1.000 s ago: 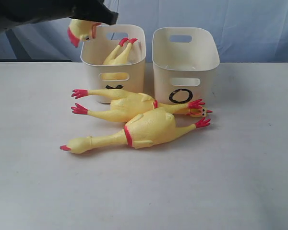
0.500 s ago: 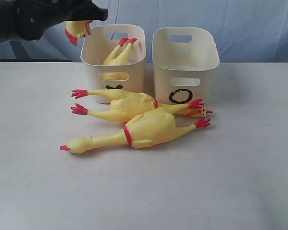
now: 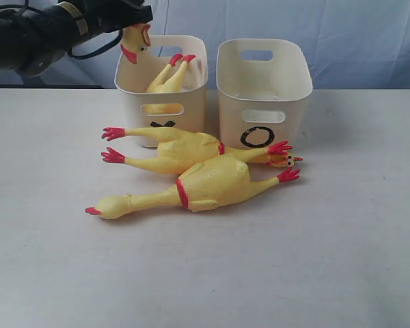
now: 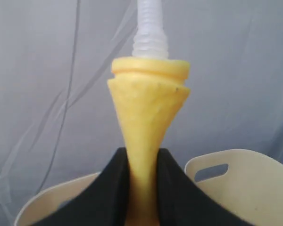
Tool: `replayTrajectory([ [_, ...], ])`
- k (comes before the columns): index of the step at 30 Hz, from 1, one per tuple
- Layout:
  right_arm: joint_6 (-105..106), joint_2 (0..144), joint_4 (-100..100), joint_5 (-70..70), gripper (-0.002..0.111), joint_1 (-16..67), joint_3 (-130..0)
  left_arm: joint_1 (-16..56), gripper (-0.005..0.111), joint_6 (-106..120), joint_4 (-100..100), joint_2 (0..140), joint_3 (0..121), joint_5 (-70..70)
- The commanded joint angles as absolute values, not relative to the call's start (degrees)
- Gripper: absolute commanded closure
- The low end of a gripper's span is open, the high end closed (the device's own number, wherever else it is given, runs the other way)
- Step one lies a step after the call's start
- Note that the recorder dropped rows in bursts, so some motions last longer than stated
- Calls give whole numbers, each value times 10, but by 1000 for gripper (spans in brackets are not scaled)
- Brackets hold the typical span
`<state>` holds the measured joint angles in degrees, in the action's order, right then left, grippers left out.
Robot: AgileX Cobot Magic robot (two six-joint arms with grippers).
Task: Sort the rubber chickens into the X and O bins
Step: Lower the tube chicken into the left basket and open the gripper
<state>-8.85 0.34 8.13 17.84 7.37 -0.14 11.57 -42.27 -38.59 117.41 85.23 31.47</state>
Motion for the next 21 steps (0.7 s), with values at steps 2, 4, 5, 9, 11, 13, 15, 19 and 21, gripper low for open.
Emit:
replayTrajectory([
  [2, -88, 0, 81, 175, 108, 76, 0, 109, 107, -530, -535, 1211, 884, 347],
  [4, -88, 0, 81, 175, 108, 76, 0, 109, 107, -555, -557, 1224, 896, 347],
  [5, -88, 0, 81, 175, 108, 76, 0, 109, 107, -566, -560, 1231, 902, 347],
  [9, -88, 0, 81, 175, 108, 76, 0, 109, 107, -585, -586, 1257, 920, 328],
  [11, -88, 0, 81, 175, 108, 76, 0, 109, 107, -590, -611, 1264, 924, 321],
  [13, -88, 0, 81, 175, 108, 76, 0, 109, 107, -615, -638, 1272, 932, 318],
  [15, -88, 0, 81, 175, 108, 76, 0, 109, 107, -632, -665, 1280, 938, 304],
  [19, -88, 0, 81, 175, 108, 76, 0, 109, 107, -642, -709, 1295, 939, 260],
  [21, -88, 0, 81, 175, 108, 76, 0, 109, 107, -645, -721, 1297, 939, 246],
])
